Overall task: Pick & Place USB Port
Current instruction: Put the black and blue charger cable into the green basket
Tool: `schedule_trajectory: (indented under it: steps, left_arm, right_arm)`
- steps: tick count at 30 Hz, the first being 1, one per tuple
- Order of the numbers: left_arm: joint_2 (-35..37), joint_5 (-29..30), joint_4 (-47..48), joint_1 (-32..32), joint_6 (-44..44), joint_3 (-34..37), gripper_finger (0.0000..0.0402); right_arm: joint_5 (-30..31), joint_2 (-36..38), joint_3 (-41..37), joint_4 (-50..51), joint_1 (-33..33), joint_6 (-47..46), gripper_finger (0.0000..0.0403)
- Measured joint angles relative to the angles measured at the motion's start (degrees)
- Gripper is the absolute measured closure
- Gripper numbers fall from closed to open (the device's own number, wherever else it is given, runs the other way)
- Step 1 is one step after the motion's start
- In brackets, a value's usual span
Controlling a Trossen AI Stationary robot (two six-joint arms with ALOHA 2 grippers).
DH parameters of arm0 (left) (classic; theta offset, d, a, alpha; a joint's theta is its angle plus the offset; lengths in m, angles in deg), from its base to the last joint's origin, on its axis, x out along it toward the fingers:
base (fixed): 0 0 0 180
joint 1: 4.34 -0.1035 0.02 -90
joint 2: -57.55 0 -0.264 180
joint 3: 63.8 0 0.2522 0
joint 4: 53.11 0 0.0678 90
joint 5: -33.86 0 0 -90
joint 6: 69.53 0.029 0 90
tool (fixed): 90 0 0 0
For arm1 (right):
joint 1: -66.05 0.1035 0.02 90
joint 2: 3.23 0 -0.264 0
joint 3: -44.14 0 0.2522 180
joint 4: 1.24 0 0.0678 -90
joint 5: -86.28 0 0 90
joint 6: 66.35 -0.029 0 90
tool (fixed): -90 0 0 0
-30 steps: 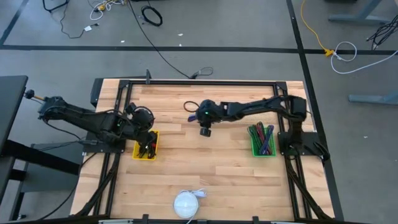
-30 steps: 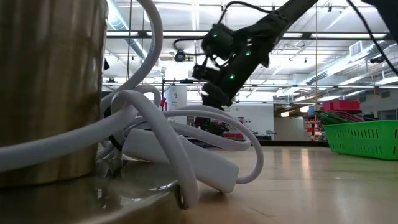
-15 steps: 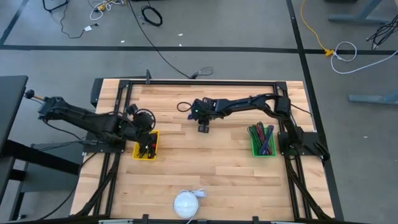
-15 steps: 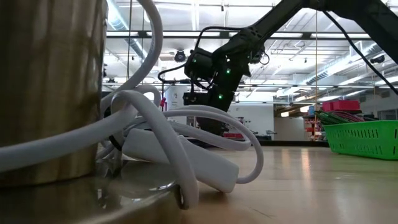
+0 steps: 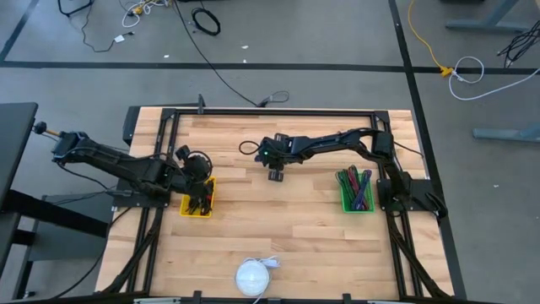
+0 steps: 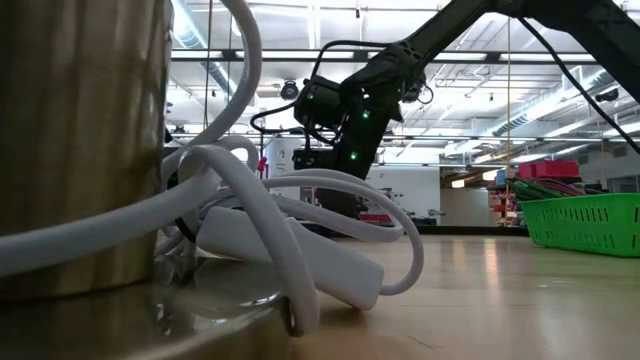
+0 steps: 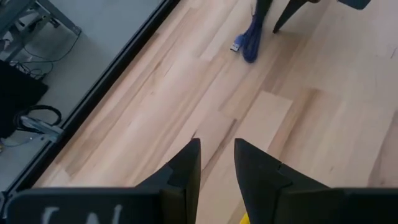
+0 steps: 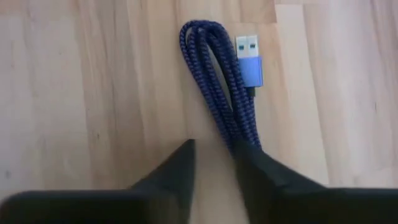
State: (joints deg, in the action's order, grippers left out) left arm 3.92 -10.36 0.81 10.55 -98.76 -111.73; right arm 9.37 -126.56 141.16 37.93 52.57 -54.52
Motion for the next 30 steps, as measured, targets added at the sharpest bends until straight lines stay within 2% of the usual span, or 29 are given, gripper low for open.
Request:
schedule_trajectory:
  steps: [4,5,13,24,30]
  left_arm:
    - [0.0,0.0,-0.2,0.0,0.0,0.0,0.0299]
    - [0.0,0.0,-0.2,0.0,0.0,0.0,0.0299]
    - [0.0,0.0,-1.4,0.0,0.0,0.0,0.0299]
    - [0.0,0.0,-2.4,0.0,0.0,0.0,0.0299]
    - [0.0,0.0,-2.9,0.0,0.0,0.0,0.0299]
  right_arm:
    - [-1.5,-0.1,0.0,0.9,0.2,-1.4,0.0374]
    - [-1.5,-0.1,0.0,0.9,0.3,-1.3,0.0388]
    - [1.8,1.6,-0.5,3.0,1.2,-3.7,0.0401]
    - [2.6,11.8,-0.4,5.7,4.9,-6.1,0.0402]
    - [0.8,10.2,-0.3,7.1,3.8,-6.4,0.0390]
